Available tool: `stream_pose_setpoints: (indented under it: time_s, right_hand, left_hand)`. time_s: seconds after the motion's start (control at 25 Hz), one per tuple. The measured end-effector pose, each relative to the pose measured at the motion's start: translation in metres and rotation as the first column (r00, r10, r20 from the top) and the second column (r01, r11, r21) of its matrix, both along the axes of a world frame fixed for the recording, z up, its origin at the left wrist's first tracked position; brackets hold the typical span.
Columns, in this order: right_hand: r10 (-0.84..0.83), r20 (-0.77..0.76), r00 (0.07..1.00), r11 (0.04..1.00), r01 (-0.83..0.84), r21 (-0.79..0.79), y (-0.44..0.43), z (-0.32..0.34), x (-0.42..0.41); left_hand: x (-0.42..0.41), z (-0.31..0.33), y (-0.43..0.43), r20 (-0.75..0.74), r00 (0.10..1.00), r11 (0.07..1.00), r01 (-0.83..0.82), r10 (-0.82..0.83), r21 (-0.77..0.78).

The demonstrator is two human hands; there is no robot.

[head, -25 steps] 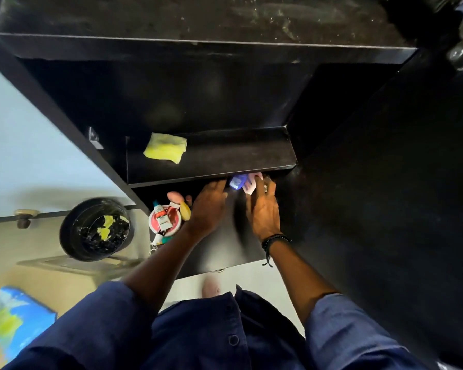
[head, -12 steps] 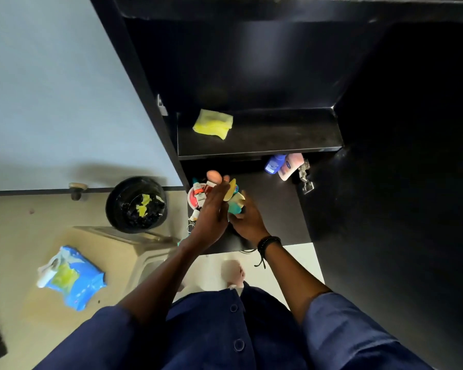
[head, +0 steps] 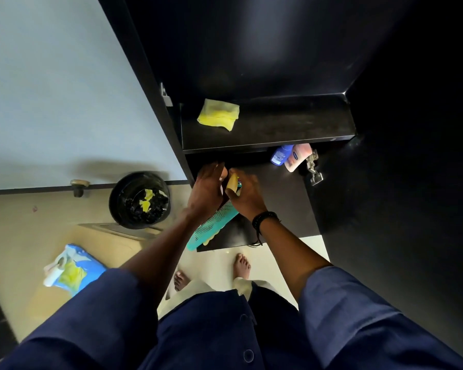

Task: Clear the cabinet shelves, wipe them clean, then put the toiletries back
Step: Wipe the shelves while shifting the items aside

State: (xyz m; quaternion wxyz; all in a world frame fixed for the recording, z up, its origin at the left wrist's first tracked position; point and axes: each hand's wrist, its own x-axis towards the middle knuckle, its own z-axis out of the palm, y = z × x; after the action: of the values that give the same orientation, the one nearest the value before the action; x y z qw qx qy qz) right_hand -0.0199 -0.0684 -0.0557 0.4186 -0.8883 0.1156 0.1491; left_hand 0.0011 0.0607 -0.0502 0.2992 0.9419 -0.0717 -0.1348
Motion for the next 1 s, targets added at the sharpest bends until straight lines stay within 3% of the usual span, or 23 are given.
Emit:
stream_pose_setpoints:
  time_s: [0.44,0.64,1.0]
  right_hand:
    - [-0.022,0.015,1.000,0.988,0.024,-0.155,-0.020,0.009,0.002]
    - [-0.043,0.064,0.997,0.980,0.054,-0.189,-0.047,0.020,-0.001]
    - [-0.127,0.117,0.985,0.931,0.159,-0.329,-0.116,0.027,-0.012]
  left_hand:
    - [0.024,0.007,-0.009,0.055,0.997,0.968,0.036,-0.051,0.250]
    - [0.007,0.022,-0.011,0.228,0.974,0.993,-0.029,0.002,0.114]
    - [-0.010,0.030,-0.081,0.348,0.929,0.990,0.102,-0.129,0.094]
